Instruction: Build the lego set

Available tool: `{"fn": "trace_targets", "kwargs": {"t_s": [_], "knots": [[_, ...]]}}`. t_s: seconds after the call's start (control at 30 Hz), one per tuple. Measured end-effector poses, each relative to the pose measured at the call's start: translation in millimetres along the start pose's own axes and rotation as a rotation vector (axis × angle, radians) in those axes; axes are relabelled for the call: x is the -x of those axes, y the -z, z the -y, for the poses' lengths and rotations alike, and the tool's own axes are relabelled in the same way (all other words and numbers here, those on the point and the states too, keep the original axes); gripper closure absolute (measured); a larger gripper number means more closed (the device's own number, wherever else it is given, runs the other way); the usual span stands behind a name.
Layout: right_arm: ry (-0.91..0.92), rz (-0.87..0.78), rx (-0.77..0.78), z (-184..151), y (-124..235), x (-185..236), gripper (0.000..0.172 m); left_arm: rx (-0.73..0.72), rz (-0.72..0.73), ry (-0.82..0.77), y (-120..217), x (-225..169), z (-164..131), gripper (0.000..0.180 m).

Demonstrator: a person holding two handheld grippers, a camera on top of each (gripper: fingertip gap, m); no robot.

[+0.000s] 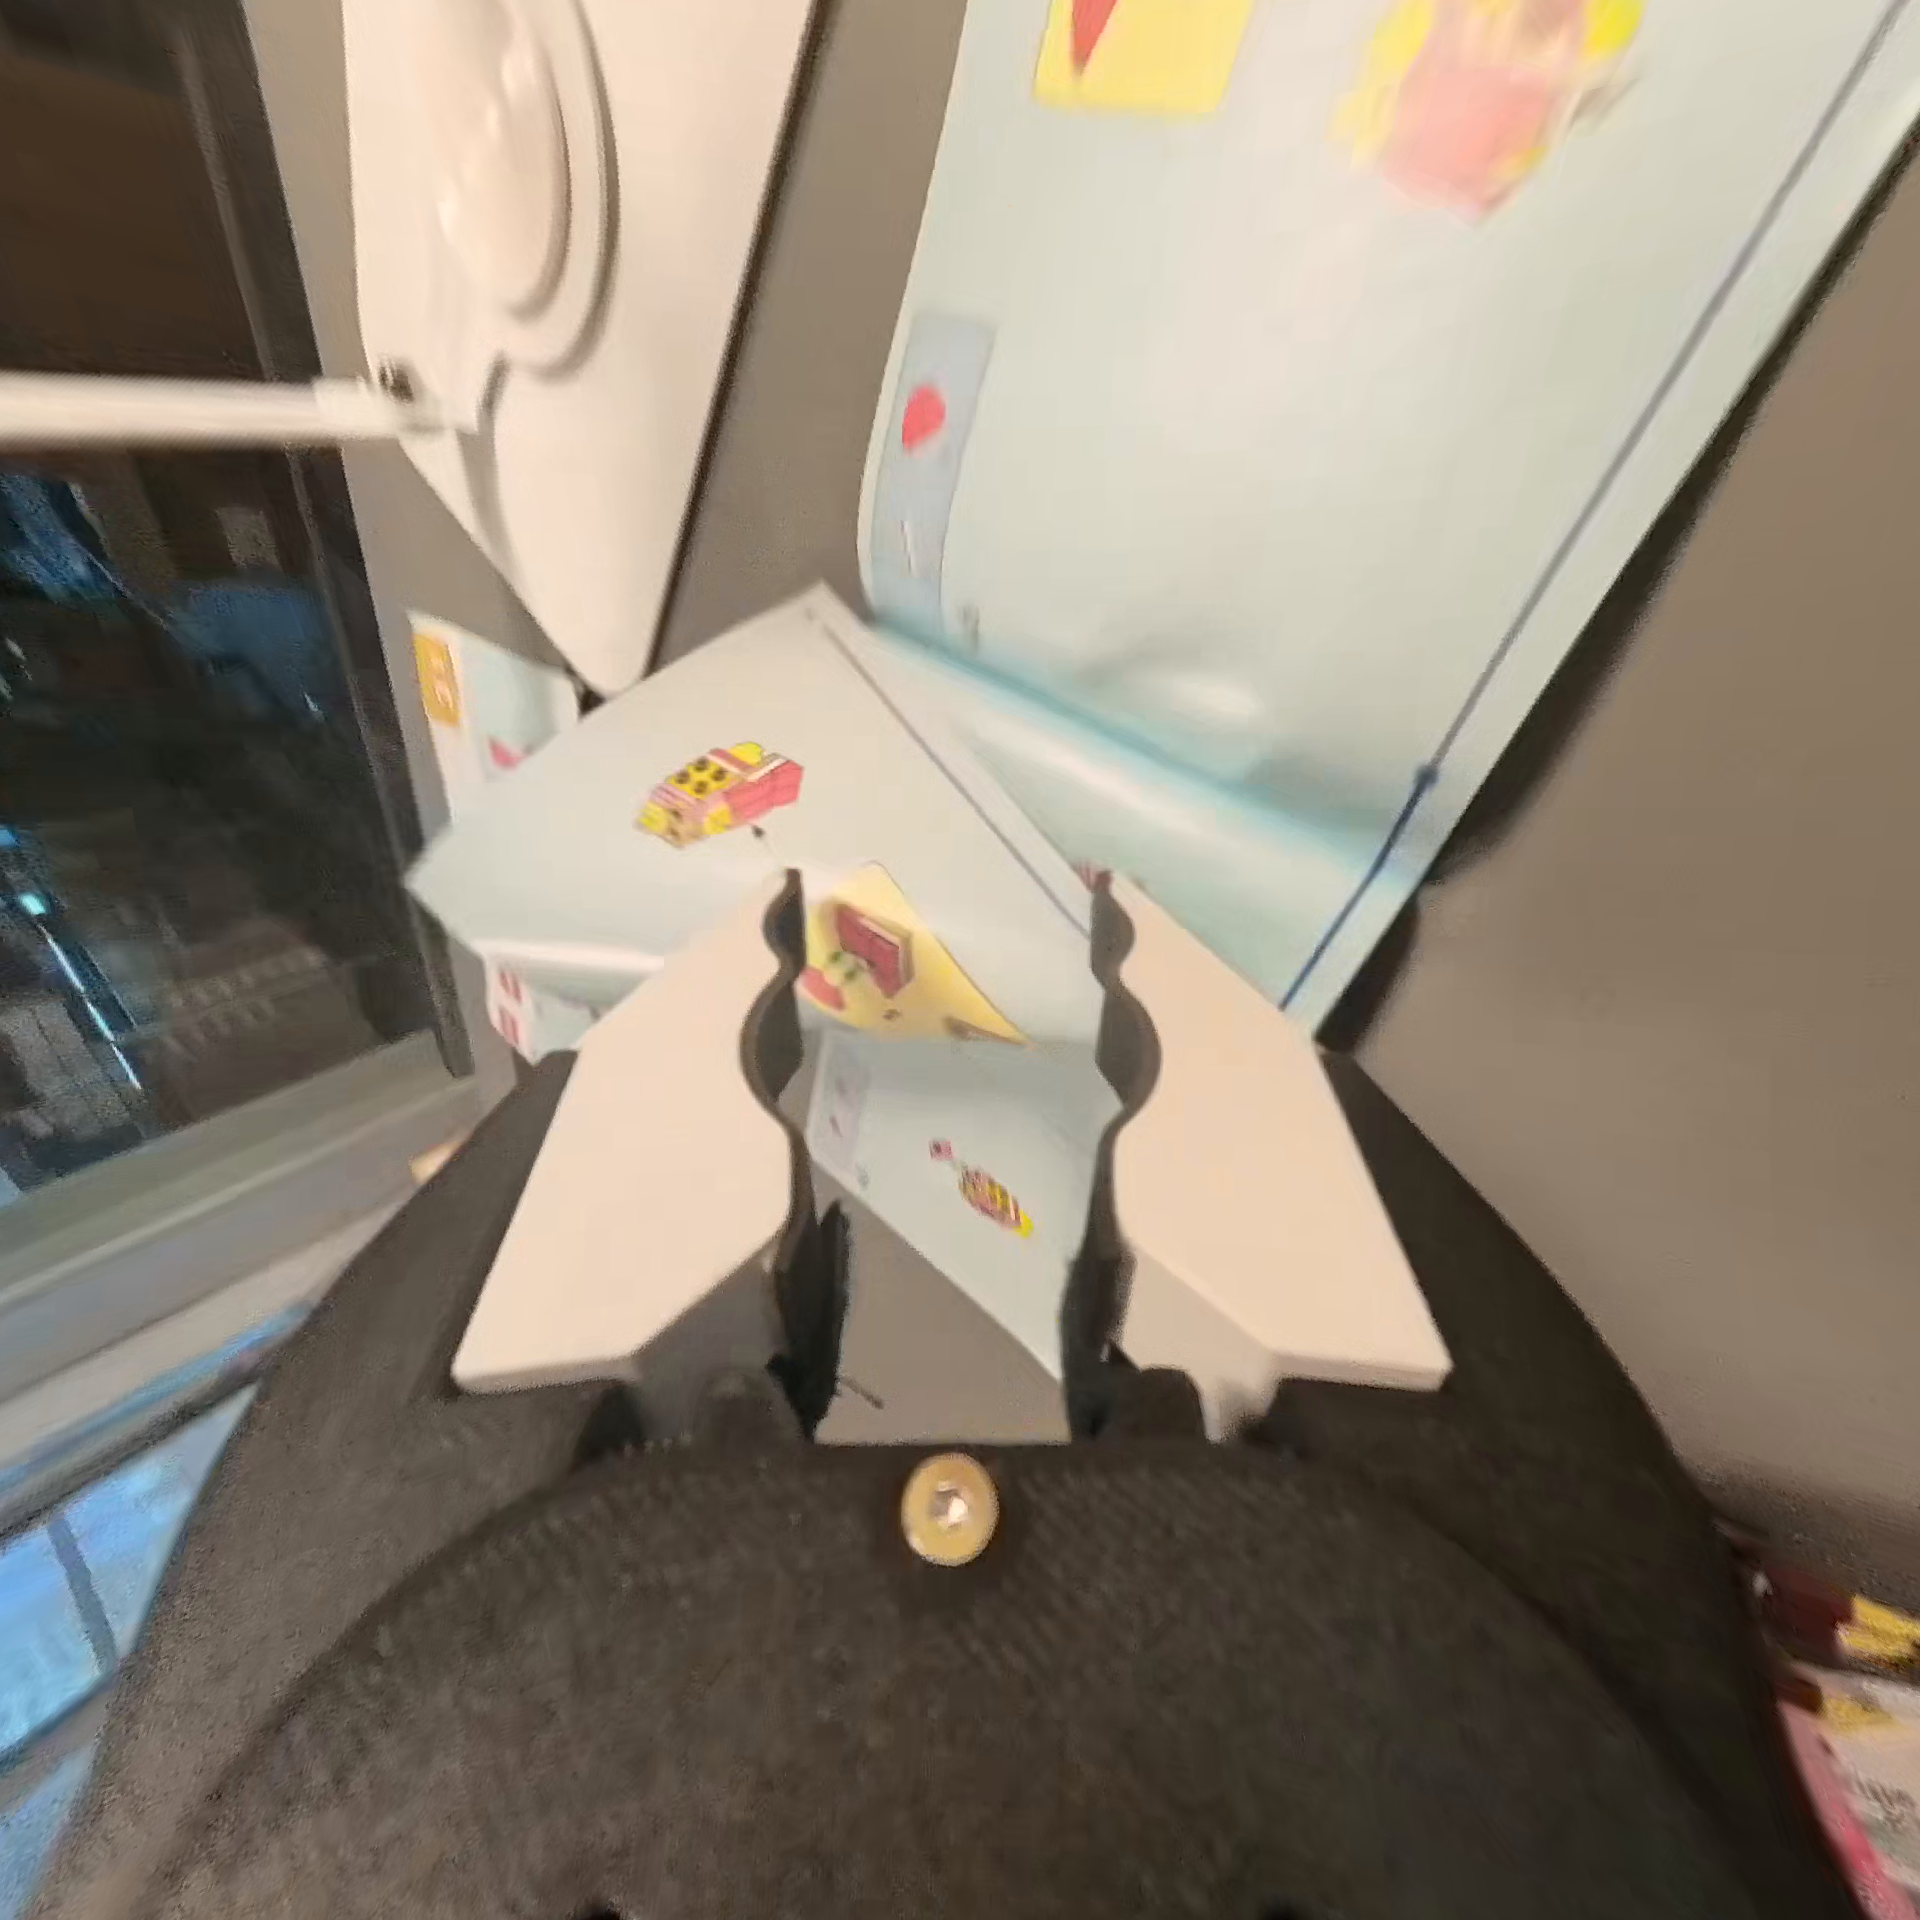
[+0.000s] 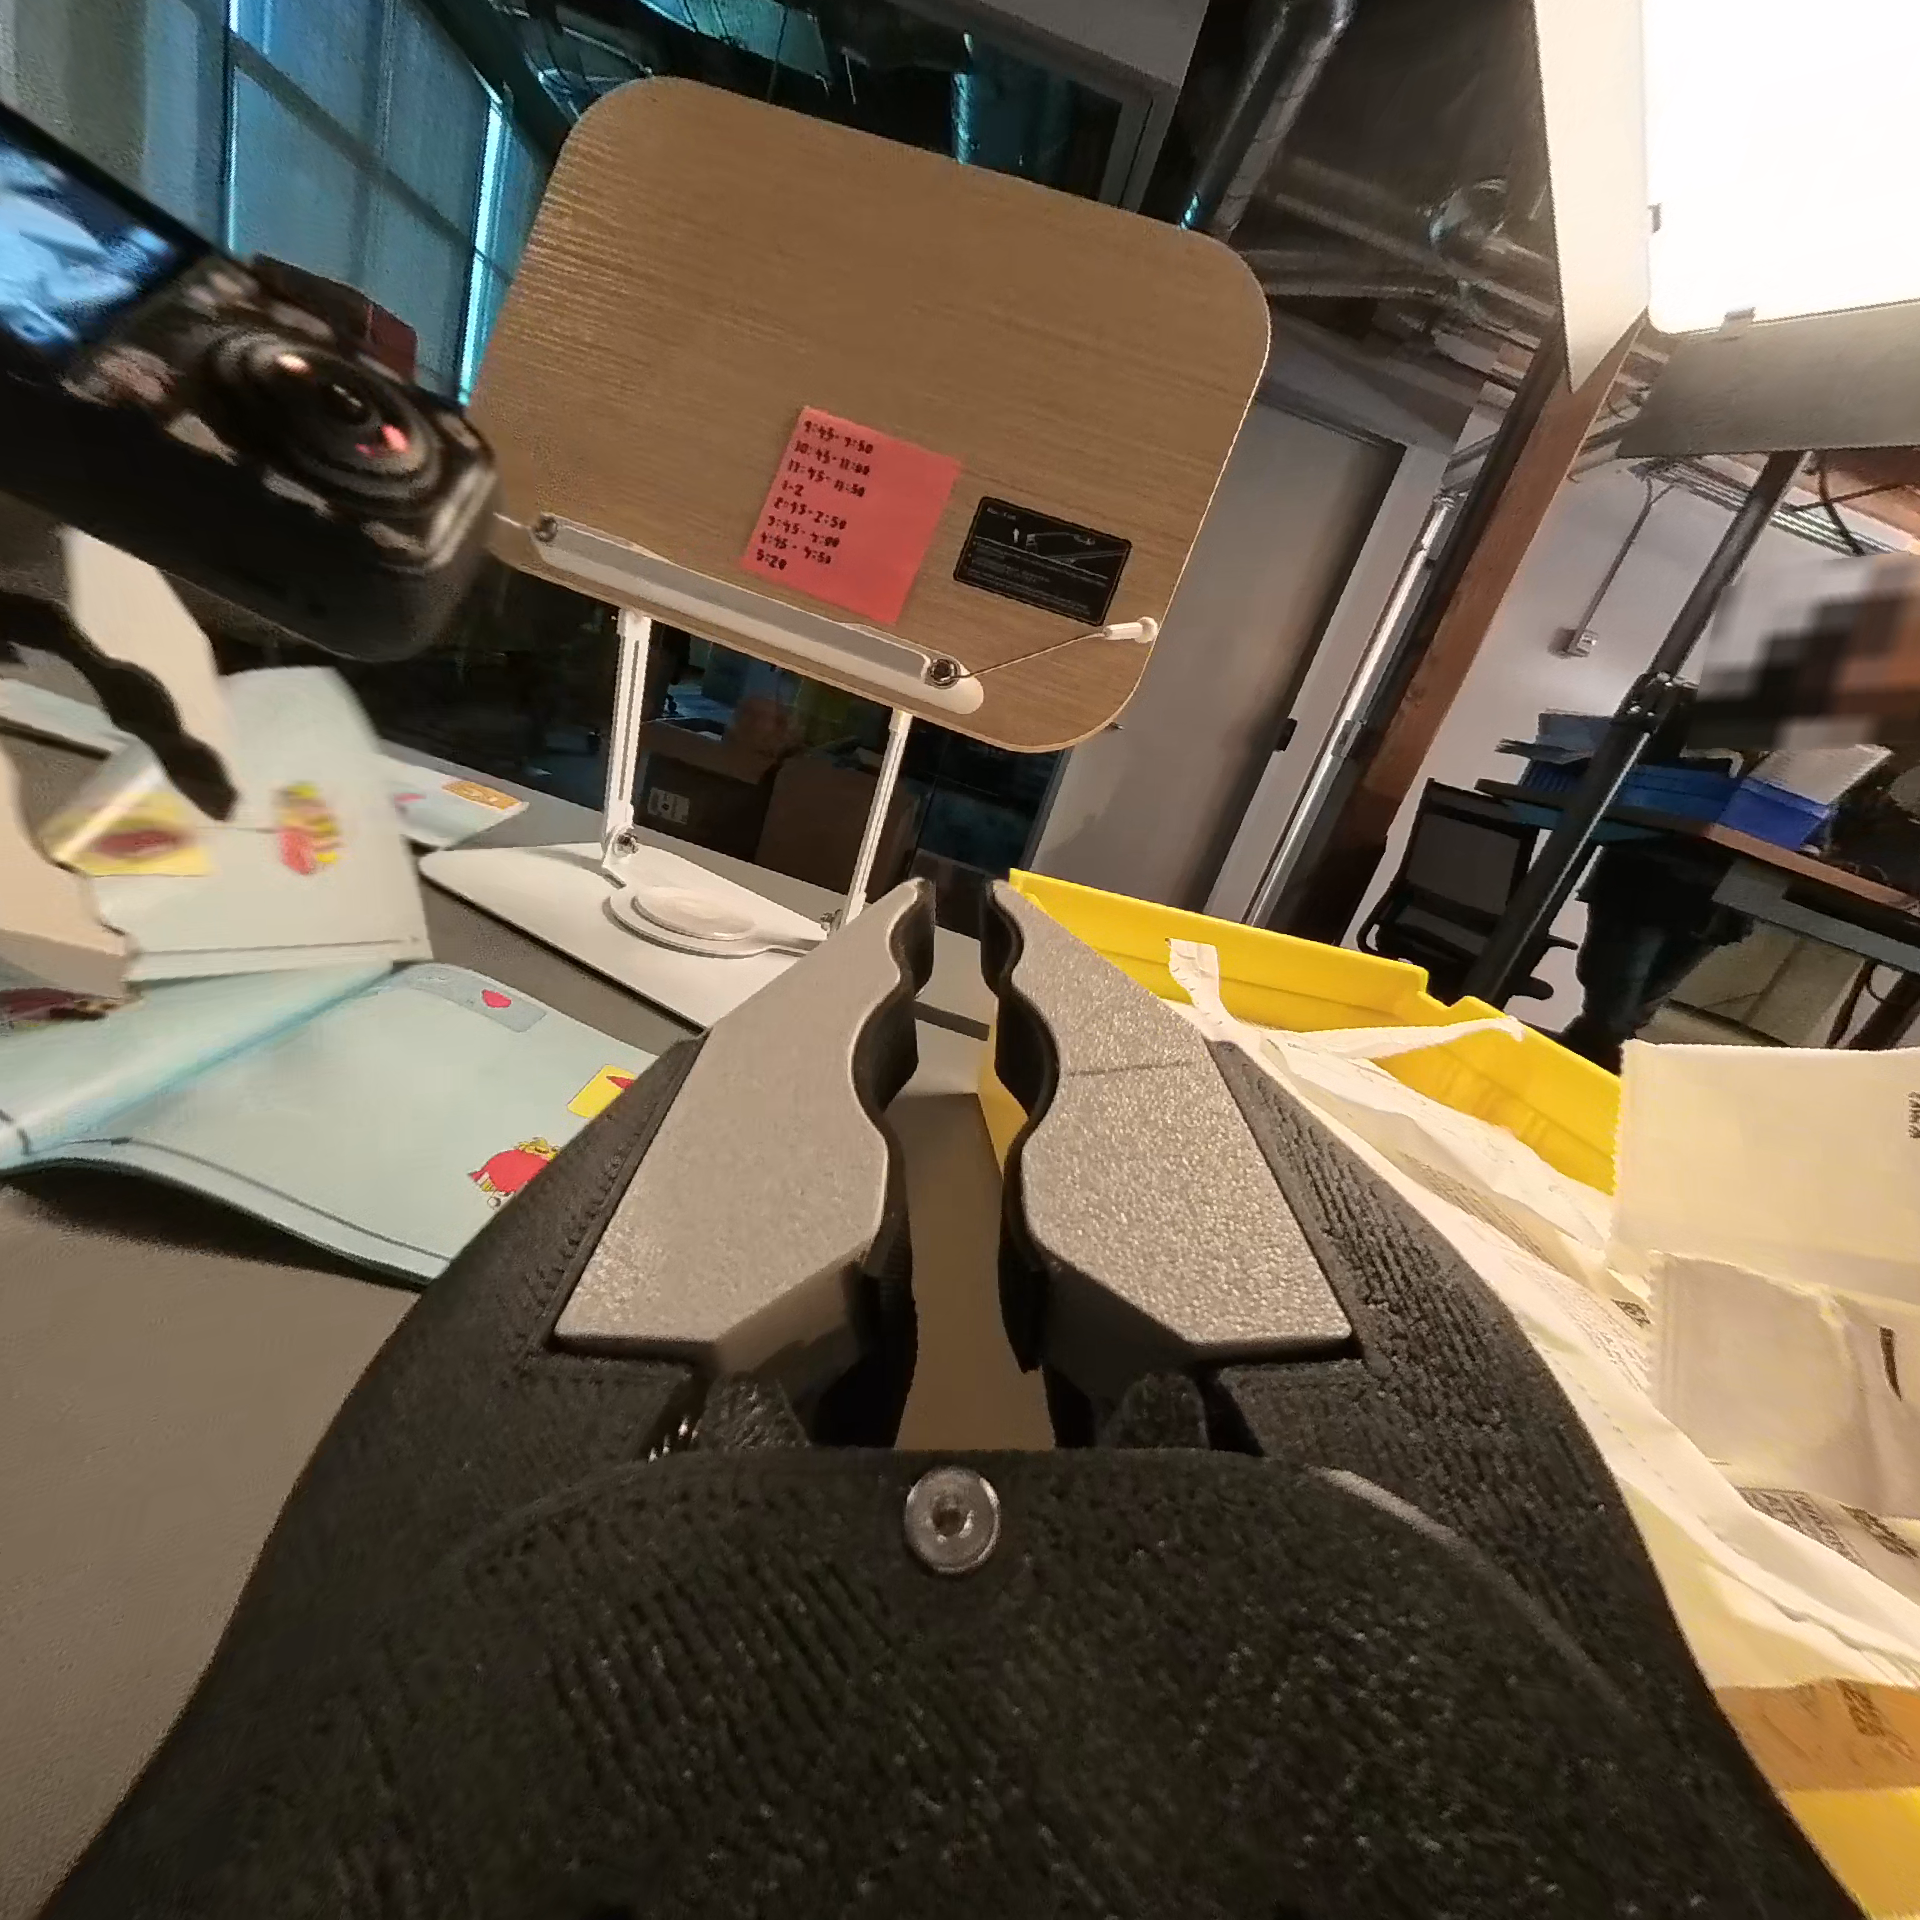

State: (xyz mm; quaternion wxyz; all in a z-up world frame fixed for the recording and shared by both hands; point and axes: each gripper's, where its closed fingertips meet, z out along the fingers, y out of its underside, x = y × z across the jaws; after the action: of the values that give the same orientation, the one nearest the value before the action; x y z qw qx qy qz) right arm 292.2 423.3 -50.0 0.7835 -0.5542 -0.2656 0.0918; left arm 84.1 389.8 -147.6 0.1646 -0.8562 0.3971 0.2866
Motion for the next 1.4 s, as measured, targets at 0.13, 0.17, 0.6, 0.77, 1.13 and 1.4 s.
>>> {"fn": "trace_targets", "kwargs": {"t_s": [0.13,0.17,0.6,0.77,1.13,1.4], "knots": [[0.011,0.002,-0.001,1,1,1,0.166,0.066,-0.06,0.136,9,-2,-45,0.111],[0.014,0.001,-0.001,1,1,1,0.166,0.058,-0.072,0.181,14,-1,-55,0.109],[0.103,-0.02,-0.047,6,4,4,0.165,-0.927,0.223,0.721,159,20,-131,0.116],[0.104,-0.065,-0.045,5,5,-4,0.165,-1.269,0.318,0.647,191,-1,-131,0.133],[0.156,-0.23,0.031,-1,12,-21,0.163,-1.451,0.195,0.482,180,-45,-135,0.155],[0.153,-0.352,0.037,5,19,-28,0.168,-1.42,0.179,0.611,163,-32,-142,0.152]]}}
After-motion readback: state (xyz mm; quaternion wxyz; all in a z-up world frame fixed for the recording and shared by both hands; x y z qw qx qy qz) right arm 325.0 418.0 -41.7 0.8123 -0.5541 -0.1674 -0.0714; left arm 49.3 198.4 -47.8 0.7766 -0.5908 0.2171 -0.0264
